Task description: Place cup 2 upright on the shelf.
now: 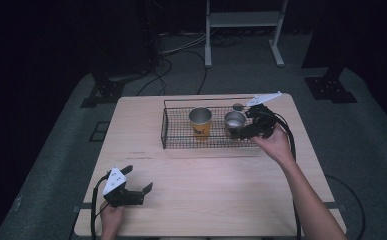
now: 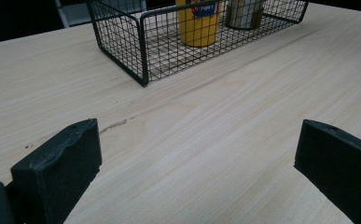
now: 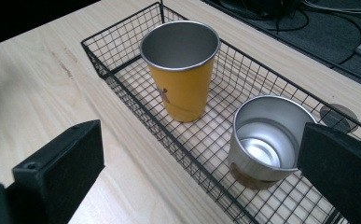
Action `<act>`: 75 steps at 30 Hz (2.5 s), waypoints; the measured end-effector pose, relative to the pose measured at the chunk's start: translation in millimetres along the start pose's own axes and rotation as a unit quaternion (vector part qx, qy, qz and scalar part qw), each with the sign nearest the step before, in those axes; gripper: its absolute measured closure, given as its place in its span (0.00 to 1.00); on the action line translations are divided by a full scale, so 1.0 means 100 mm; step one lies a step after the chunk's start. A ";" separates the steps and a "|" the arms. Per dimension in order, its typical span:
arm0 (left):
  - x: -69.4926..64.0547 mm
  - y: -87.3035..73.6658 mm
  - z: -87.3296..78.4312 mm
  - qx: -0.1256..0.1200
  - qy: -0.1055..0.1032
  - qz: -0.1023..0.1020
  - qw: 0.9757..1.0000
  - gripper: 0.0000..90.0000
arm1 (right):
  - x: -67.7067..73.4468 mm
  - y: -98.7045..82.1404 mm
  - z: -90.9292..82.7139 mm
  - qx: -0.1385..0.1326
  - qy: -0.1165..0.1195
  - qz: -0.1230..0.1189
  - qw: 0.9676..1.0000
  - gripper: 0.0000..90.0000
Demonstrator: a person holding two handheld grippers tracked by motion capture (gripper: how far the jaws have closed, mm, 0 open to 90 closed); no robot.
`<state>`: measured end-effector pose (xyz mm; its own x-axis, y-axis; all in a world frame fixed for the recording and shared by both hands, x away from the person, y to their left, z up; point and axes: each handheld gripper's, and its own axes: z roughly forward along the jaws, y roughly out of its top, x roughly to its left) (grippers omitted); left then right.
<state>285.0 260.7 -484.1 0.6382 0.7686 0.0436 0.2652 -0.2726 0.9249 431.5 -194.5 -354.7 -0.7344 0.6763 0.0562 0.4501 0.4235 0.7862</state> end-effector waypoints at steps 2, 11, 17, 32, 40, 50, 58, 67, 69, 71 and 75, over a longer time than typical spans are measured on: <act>0.00 0.00 0.00 0.000 0.000 0.000 1.000 0.00 | 0.01 -0.04 -0.03 0.000 0.001 0.002 1.000 0.00; 0.00 0.00 0.00 0.000 0.000 0.000 1.000 0.00 | 0.03 -0.27 -0.13 0.000 0.003 0.008 1.000 0.00; 0.00 0.00 0.00 0.001 0.001 0.000 1.000 0.00 | 0.02 -0.40 -0.19 0.002 -0.002 0.014 1.000 0.00; 0.00 0.00 0.00 0.001 0.001 -0.001 1.000 0.00 | -0.01 -0.73 -0.26 0.003 -0.003 0.037 0.999 0.00; 0.00 0.00 0.00 0.002 0.001 0.000 1.000 0.00 | 0.02 -0.85 -0.31 0.002 -0.005 0.039 0.999 0.00; 0.00 0.00 0.00 0.001 0.002 -0.002 1.000 0.00 | 0.02 -1.01 -0.34 0.005 -0.009 0.049 0.999 0.00; 0.00 0.00 0.00 0.002 0.001 0.000 1.000 0.00 | 0.05 -1.10 -0.39 -0.001 -0.009 0.051 0.999 0.00; 0.00 0.00 0.00 0.002 0.001 0.000 1.000 0.00 | 0.10 -1.21 -0.41 0.004 -0.014 0.052 0.999 0.00; 0.00 0.00 0.00 0.001 0.001 0.000 1.000 0.00 | 0.11 -1.24 -0.41 0.003 -0.012 0.051 0.999 0.00; 0.00 0.00 0.00 0.001 0.001 0.000 1.000 0.00 | 0.13 -1.25 -0.41 0.006 -0.012 0.050 0.999 0.00; 0.00 0.00 0.00 0.002 0.001 0.000 1.000 0.00 | 0.15 -1.29 -0.41 0.005 -0.012 0.050 0.999 0.00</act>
<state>284.8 260.3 -484.0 0.6367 0.7698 0.0448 0.2671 -0.2747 0.9237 341.8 -264.0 -429.8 -0.6731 0.7299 0.1191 0.5257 0.3591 0.7711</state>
